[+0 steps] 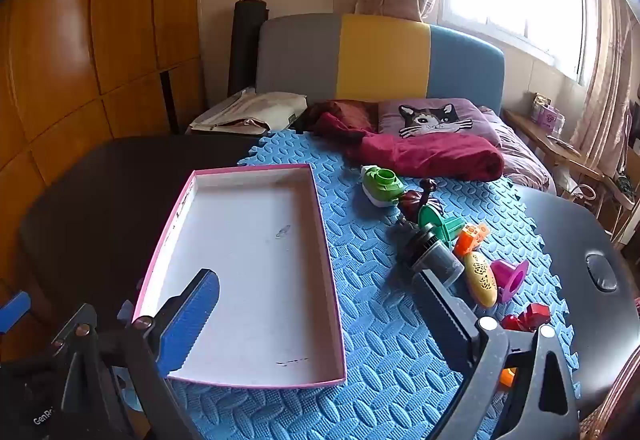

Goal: Organize rigid objects
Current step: 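Move both tools toward the toys beside the white tray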

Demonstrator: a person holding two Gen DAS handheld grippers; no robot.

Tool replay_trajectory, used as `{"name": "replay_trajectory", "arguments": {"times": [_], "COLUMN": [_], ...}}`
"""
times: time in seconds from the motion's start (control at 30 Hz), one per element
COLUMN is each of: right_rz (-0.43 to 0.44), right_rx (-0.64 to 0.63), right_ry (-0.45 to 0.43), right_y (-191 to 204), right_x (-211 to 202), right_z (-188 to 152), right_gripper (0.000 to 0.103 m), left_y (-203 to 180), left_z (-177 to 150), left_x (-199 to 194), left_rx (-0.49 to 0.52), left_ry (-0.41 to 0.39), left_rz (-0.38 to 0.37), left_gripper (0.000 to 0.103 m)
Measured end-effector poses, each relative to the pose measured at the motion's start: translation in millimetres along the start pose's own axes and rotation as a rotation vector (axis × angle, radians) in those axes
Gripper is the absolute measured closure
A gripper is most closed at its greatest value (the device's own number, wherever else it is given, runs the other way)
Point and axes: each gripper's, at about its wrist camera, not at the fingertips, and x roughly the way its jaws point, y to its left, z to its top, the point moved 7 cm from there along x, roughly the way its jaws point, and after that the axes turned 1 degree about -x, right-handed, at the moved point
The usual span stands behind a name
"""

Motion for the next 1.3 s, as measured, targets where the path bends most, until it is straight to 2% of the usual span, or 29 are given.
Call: {"name": "replay_trajectory", "arguments": {"times": [0.33,0.4,0.6,0.87,1.3], "right_rz": [-0.003,-0.002,-0.001,-0.002,0.014], "right_rx": [0.002,0.002,-0.004,-0.011,0.005], "right_ry": [0.002,0.004,0.012,0.037,-0.023], "right_y": [-2,-3,-5,-10,-48], "right_x": [2,2,4,13,7], "right_z": [-2,-3,-3,-10,6], "right_gripper": [0.004,0.004,0.004,0.004,0.004], "left_y": [4,-4,-8,-21,-41], "left_z": [-5,-4,-2,6,17], "left_x": [-2,3,2,4,-4], "left_rx": [0.021,0.028,0.032,0.113,0.215], "left_ry": [0.006,0.011,0.018,-0.007,-0.072], "left_rz": [-0.006,0.001,-0.049,-0.027,-0.025], "left_gripper": [0.0,0.0,0.0,0.0,0.0]}}
